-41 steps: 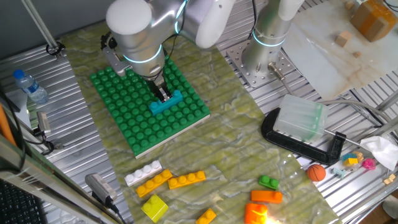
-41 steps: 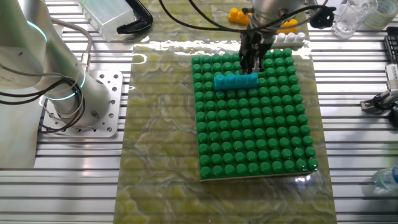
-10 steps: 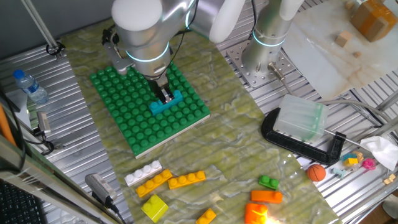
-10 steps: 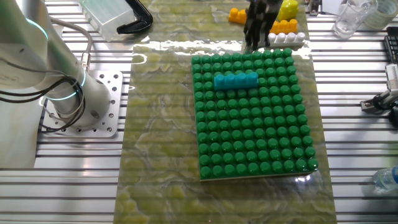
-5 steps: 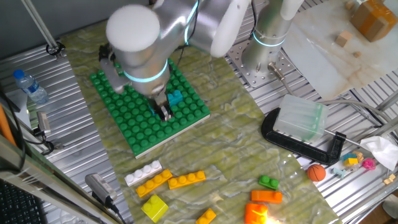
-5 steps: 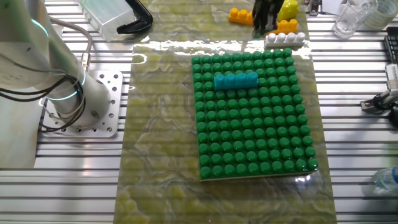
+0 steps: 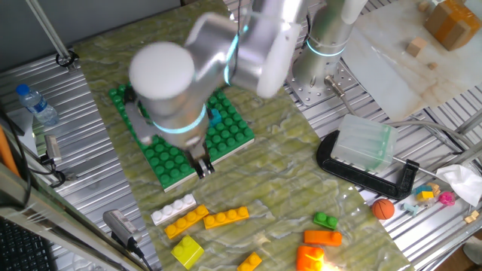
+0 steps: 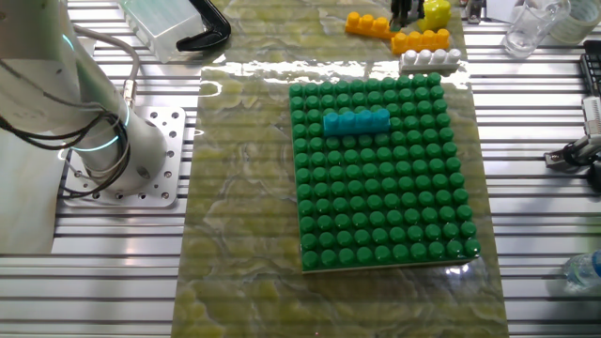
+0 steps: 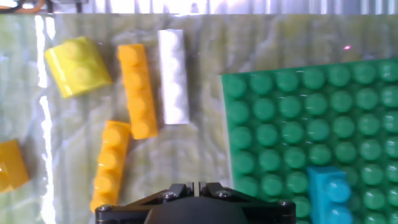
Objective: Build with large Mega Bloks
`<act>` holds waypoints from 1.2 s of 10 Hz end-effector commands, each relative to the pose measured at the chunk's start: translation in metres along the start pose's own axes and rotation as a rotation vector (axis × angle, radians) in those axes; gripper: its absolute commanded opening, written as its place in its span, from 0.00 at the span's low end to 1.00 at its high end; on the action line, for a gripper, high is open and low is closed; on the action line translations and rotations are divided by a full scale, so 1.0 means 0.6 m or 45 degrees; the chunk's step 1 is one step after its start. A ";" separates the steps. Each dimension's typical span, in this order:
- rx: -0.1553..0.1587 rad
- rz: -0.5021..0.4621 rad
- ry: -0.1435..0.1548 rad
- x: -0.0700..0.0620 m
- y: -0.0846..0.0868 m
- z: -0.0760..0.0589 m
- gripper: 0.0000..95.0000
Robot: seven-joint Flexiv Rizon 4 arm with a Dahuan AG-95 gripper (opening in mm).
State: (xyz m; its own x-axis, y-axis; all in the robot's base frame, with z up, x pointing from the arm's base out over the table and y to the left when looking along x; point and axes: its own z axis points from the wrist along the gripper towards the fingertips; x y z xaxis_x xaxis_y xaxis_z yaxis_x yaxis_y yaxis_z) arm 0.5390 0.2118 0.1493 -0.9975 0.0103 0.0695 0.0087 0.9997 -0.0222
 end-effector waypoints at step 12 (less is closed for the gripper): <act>-0.054 0.128 -0.089 0.011 0.153 0.099 0.40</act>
State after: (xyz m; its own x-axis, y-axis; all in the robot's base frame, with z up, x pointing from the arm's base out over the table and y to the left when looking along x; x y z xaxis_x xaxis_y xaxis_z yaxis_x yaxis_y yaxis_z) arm 0.5288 0.3032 0.0875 -0.9917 0.1285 0.0074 0.1286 0.9915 0.0215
